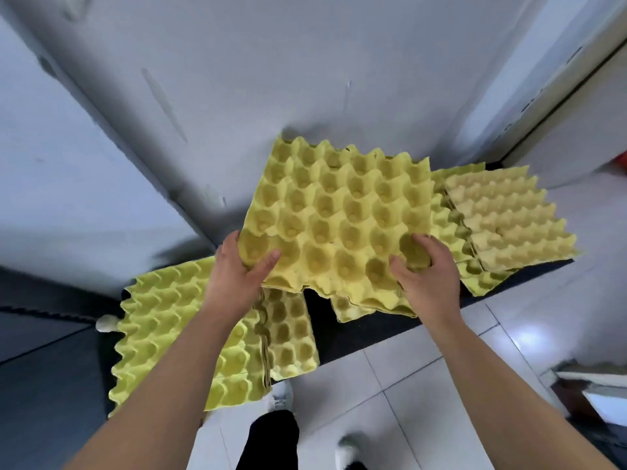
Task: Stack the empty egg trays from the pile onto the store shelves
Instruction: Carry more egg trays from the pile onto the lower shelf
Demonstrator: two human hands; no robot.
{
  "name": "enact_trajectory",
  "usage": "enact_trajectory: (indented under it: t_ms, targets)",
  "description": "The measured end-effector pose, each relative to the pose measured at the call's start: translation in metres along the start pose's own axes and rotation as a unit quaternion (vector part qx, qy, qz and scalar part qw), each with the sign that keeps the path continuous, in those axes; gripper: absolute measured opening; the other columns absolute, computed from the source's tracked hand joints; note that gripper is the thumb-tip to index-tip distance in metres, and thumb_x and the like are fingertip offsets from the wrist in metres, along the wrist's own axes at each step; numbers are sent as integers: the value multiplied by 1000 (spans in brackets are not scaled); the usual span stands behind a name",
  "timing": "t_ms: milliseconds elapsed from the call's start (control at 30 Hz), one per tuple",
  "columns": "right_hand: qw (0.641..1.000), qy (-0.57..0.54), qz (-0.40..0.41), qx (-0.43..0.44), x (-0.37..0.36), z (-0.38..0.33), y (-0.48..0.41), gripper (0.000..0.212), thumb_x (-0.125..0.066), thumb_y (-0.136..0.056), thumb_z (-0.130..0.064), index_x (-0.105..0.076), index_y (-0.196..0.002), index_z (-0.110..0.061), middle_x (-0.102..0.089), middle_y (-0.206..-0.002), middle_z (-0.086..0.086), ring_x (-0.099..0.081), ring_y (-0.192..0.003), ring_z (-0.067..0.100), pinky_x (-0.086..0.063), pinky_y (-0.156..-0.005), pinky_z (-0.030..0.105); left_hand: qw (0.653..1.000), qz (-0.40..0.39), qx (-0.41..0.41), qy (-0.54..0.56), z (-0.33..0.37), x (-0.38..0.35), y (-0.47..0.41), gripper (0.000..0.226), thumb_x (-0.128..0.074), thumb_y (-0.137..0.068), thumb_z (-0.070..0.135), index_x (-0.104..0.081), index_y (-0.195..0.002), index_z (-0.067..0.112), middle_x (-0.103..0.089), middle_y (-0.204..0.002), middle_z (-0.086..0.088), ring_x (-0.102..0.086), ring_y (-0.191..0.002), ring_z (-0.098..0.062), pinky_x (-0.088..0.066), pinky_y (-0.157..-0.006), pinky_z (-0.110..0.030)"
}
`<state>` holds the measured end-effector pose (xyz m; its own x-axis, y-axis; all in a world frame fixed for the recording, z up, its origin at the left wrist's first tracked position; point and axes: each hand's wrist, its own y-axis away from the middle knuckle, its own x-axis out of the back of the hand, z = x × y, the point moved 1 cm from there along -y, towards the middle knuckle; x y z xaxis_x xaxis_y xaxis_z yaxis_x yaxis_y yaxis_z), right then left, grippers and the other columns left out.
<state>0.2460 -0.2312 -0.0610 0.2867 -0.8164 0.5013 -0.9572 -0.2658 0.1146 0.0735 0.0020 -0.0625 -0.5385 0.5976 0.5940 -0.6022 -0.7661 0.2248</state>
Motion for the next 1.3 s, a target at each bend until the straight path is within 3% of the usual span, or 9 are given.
enact_trajectory:
  t_ms: [100, 300, 433, 600, 700, 800, 1000, 1167, 1300]
  targets:
    - [996, -2, -57, 71, 15, -34, 15, 43, -73, -77, -32, -62, -119, -31, -49, -133, -8, -49, -116, 4, -40, -73, 1, 999, 43, 11, 14, 12, 29, 52, 69, -71, -74, 61, -46, -128, 28, -58, -121, 4, -59, -107, -21, -50, -90, -46]
    - [969, -17, -158, 191, 40, -107, 71, 24, -73, -76, -32, -64, -96, -40, -55, -127, -2, -55, -113, 17, -47, -97, 46, 984, 166, 31, 62, 25, 92, 172, 68, -76, -65, 63, -54, -120, 29, -61, -114, 3, -62, -101, -19, -53, -87, -48]
    - [943, -13, -215, 255, 45, -152, 118, 23, -73, -76, -38, -64, -97, -41, -60, -122, -2, -46, -79, 9, -45, -81, 38, 963, 257, 35, 75, 27, 139, 247, 62, -71, -60, 71, -56, -110, 37, -61, -108, 8, -63, -95, -12, -55, -80, -44]
    - [910, -9, -259, 325, 30, -208, 183, 28, -73, -76, -37, -66, -103, -33, -60, -116, -9, -55, -84, -2, -47, -83, 24, 934, 343, 48, 93, 14, 193, 325, 73, -68, -58, 73, -54, -117, 31, -62, -110, 4, -64, -95, -14, -54, -84, -46]
    - [888, 2, -285, 361, 7, -240, 226, 26, -74, -76, -36, -66, -101, -33, -61, -115, -8, -53, -82, -15, -36, -71, 1, 912, 396, 61, 89, -3, 226, 366, 78, -67, -58, 72, -54, -121, 28, -59, -112, 4, -63, -94, -13, -54, -84, -45]
    - [869, 5, -300, 393, -14, -267, 273, 23, -74, -75, -36, -66, -97, -35, -63, -114, -4, -57, -82, -11, -37, -70, 1, 891, 442, 67, 77, -27, 262, 405, 81, -65, -58, 77, -52, -123, 31, -60, -111, 7, -62, -94, -11, -54, -81, -40]
    - [850, 10, -334, 408, -69, -301, 377, 24, -73, -77, -38, -66, -99, -31, -66, -105, -1, -50, -45, 1, -40, -58, 20, 868, 482, 88, 73, -89, 337, 473, 77, -67, -62, 74, -51, -124, 31, -58, -110, 11, -62, -95, -8, -54, -83, -39]
    - [831, 17, -380, 405, -131, -308, 472, 26, -71, -79, -37, -65, -103, -30, -63, -113, -2, -55, -73, -5, -40, -62, 17, 867, 478, 121, 69, -159, 402, 529, 80, -66, -59, 75, -52, -123, 29, -60, -112, 7, -62, -94, -10, -54, -84, -41]
    - [817, 28, -415, 399, -183, -309, 535, 30, -70, -80, -38, -65, -108, -29, -60, -117, -5, -60, -92, 11, -42, -71, 21, 858, 488, 153, 48, -212, 444, 560, 82, -64, -57, 78, -51, -122, 29, -54, -107, 10, -57, -89, -4, -52, -79, -35]
